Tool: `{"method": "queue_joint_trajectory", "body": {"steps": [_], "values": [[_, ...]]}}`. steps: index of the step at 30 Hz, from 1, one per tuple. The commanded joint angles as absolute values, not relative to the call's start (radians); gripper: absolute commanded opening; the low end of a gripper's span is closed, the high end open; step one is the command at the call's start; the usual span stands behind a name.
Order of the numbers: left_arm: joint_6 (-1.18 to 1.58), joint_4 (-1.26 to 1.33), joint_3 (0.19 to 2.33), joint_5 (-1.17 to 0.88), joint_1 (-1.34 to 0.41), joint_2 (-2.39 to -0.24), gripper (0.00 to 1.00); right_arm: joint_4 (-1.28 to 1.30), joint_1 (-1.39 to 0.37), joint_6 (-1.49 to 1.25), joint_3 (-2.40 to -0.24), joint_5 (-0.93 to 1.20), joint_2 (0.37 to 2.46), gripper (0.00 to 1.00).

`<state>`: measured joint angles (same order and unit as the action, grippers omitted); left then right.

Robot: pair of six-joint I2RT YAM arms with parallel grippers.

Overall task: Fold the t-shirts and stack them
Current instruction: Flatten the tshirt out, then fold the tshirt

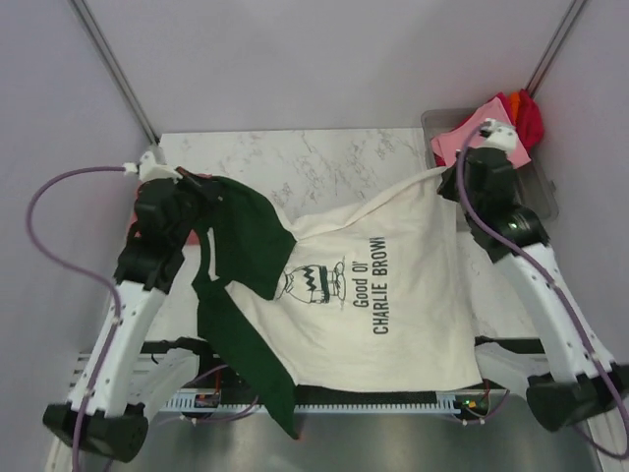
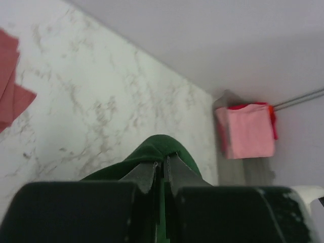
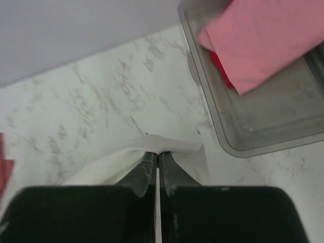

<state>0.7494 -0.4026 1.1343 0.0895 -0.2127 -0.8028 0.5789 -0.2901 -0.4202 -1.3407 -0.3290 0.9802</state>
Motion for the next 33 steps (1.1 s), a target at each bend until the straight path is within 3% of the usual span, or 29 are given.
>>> {"method": "queue_joint_trajectory", "body": {"steps": [1,4,7,13,20,23,24,26,27,28,33], "values": [[0.833,-0.171,0.981,0.182,-0.209,-0.929,0.02,0.428,-0.284,-0.471,-1.202,-0.434,1.092,0.00],[0.871,0.026,0.902,0.238,-0.206,-1.079,0.02,0.284,-0.265,-0.511,-1.170,-0.433,1.251,0.00],[0.888,0.124,0.975,0.239,-0.190,-1.345,0.02,0.187,-0.232,-0.545,-1.257,-0.410,1.475,0.00],[0.928,0.130,1.358,0.144,-0.100,-1.799,0.02,0.176,-0.169,-0.580,-1.627,-0.351,1.993,0.00],[0.910,0.063,1.732,0.006,-0.046,-2.173,0.02,0.190,-0.140,-0.531,-1.994,-0.301,2.298,0.00],[0.893,0.046,1.792,-0.034,-0.035,-2.232,0.17,0.190,-0.129,-0.517,-2.049,-0.288,2.345,0.00],[0.884,0.038,1.798,-0.031,-0.035,-2.235,0.39,0.190,-0.127,-0.515,-2.052,-0.291,2.350,0.00],[0.858,0.006,1.805,-0.023,-0.035,-2.226,0.57,0.184,-0.123,-0.494,-2.045,-0.290,2.349,0.00],[0.847,-0.023,1.807,-0.020,-0.035,-2.218,0.81,0.180,-0.121,-0.486,-2.042,-0.290,2.347,0.00],[0.825,-0.035,1.807,-0.028,-0.035,-2.211,0.86,0.175,-0.121,-0.476,-2.031,-0.287,2.345,0.00],[0.776,-0.138,1.778,-0.025,-0.037,-2.116,0.85,0.146,-0.120,-0.448,-1.985,-0.276,2.335,0.02]]}}
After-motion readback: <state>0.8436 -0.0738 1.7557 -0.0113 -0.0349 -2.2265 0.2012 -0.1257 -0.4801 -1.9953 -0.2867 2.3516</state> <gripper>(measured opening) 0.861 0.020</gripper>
